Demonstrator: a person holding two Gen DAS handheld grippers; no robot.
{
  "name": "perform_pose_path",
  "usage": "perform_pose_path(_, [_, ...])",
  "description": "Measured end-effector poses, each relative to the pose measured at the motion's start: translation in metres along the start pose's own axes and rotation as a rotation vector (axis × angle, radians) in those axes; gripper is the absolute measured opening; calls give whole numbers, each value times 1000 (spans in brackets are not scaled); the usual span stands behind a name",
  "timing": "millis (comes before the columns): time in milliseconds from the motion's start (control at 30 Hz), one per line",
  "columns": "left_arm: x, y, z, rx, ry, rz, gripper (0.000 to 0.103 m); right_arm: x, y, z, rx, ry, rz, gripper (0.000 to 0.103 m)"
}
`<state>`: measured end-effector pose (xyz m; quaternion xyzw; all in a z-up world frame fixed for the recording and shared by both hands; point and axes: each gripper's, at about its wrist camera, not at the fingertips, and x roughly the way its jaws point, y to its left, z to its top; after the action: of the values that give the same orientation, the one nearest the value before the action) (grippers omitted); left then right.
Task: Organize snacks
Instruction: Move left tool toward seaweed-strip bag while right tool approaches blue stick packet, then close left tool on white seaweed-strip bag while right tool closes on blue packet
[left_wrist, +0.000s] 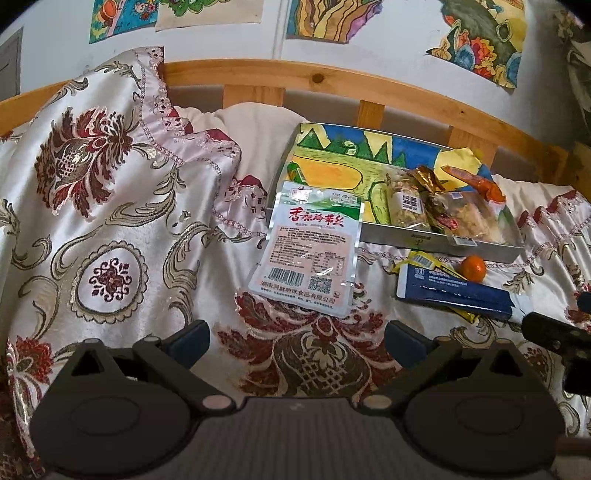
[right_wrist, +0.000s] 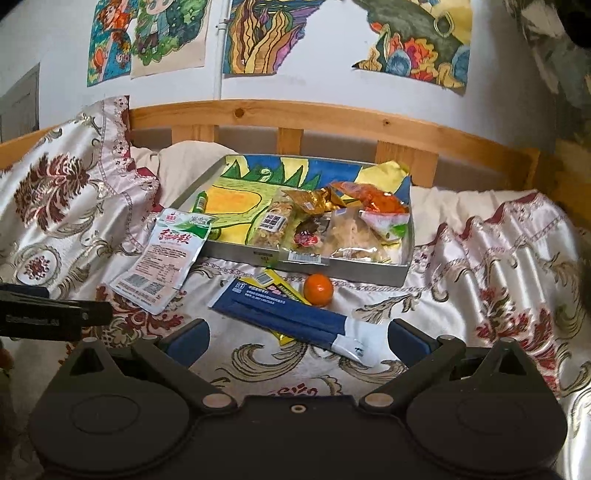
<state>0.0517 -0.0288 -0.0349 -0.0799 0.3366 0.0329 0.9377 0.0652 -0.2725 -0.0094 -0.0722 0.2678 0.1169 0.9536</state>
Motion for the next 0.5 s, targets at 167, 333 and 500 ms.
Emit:
perform_pose_path(167, [12, 0, 10, 45, -7, -22, 102, 9, -5, 1, -46, -24, 36, 102])
perform_pose_path(333, [27, -5, 25, 117, -33, -57, 102, 33, -12, 6, -181, -75, 102, 102])
perform_pose_path(500, [49, -10, 39, 153, -26, -77, 102, 60, -29, 7, -178, -68, 186, 102])
